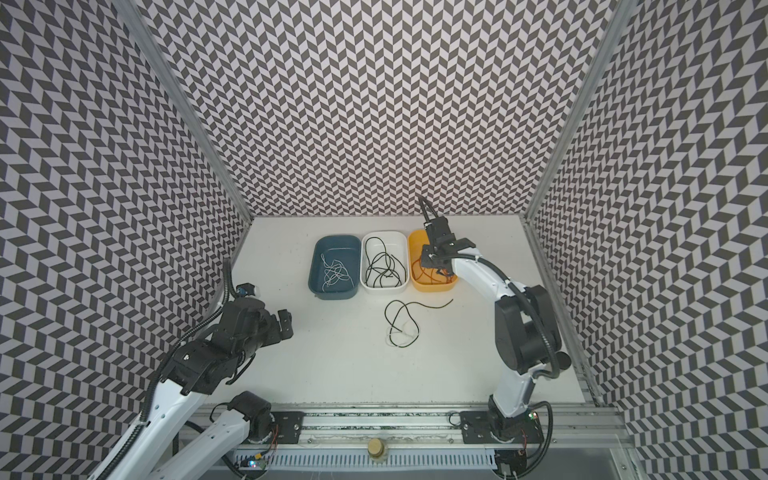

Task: Untangle the cables
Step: 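Lower the red wire into the yellow bin and open the right gripper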

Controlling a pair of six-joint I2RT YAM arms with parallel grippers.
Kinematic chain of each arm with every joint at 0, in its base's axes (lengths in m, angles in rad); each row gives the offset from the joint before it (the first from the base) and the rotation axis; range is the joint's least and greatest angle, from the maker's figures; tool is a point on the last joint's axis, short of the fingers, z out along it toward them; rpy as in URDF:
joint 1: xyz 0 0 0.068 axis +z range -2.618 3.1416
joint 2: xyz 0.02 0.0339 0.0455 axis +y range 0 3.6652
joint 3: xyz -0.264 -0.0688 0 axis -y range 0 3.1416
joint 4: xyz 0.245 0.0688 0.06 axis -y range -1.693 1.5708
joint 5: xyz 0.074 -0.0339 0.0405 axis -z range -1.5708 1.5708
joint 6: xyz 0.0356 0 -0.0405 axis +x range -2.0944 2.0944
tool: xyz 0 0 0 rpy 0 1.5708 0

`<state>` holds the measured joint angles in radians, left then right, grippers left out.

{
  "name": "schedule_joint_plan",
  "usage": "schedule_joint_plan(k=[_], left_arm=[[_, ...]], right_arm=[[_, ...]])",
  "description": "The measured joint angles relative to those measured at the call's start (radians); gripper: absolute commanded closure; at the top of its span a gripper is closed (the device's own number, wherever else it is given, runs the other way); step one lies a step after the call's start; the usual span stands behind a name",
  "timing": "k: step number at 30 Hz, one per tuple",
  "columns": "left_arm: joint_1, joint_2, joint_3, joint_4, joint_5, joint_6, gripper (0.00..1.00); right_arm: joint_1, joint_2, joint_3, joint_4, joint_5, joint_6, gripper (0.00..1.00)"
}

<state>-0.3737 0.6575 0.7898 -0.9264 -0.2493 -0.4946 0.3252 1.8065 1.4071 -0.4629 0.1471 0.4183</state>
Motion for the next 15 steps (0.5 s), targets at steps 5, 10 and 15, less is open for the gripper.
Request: schedule_joint_plan(k=[5,10,15], left_arm=[[0.002,0.0,0.0,0.0,0.001,0.0,0.0],[0.002,0.0,0.0,0.0,0.006,0.0,0.0],[0.002,0.0,0.0,0.0,0.009,0.0,0.0]], right_arm=[[-0.002,0.047,0.0,-0.006,-0.015,0.003,1.0],[-0.003,0.082,0.009,-0.019,-0.047,0.002,0.98],[-0.005,0.082,0.009,-0.032,-0.054,0.003,0.88]])
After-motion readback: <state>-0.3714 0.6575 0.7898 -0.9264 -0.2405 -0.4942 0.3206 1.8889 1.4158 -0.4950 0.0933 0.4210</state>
